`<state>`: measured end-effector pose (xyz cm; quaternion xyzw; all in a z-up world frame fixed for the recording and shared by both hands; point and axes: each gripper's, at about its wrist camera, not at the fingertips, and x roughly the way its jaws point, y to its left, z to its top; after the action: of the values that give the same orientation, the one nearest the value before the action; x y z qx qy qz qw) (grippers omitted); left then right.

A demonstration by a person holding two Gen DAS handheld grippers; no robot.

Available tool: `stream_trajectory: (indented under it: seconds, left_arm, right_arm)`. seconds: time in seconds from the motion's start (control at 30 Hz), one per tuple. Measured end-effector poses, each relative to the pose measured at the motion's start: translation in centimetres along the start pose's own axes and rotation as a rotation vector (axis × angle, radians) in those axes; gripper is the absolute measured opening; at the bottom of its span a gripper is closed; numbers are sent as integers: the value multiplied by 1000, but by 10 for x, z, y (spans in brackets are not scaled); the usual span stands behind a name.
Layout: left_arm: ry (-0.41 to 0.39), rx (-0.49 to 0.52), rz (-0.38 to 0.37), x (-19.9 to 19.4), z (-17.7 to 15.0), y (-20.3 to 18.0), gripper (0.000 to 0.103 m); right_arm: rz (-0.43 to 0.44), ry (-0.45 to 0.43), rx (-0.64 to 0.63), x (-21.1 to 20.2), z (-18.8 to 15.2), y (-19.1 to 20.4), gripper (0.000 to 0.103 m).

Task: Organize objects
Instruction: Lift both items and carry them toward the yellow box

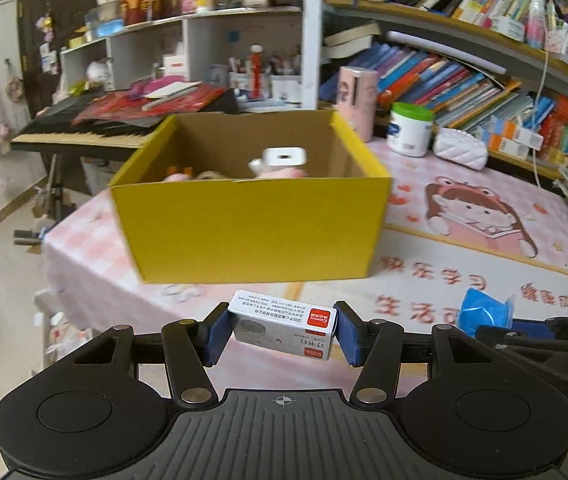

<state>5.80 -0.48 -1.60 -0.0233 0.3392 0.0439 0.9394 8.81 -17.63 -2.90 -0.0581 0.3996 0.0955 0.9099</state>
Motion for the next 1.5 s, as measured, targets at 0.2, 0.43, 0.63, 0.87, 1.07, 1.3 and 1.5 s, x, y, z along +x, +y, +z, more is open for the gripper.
stream_trajectory:
  seconds: [0.2,0.43,0.63,0.87,1.07,1.3,1.5]
  left_arm:
    - [-16,-5,30,-19,-12,31,53]
    - [-28,4,47,-33,-18,57,53]
    - [-48,2,51,-43,-21,71,53]
    - [-72,-10,48,-52,-22,81,53]
    - [-82,-10,34,-55,-21,82,53]
    - [-94,-7,21,-58,-19,80,53]
    - [-139,-18,6,-58,-1,77,53]
  right_arm:
    - [15,-5,-10,-9,-9,37,18]
    - [35,-13,-21,-20,-17,68,18]
    - [44,-23,-28,-27,-19,86,18]
    - [38,-42,-29,-35,-15,94,18]
    - [27,-51,-26,-41,-16,96,18]
    - [25,-52,-19,-44,-17,95,18]
    - [27,-82,8,-50,-4,86,18]
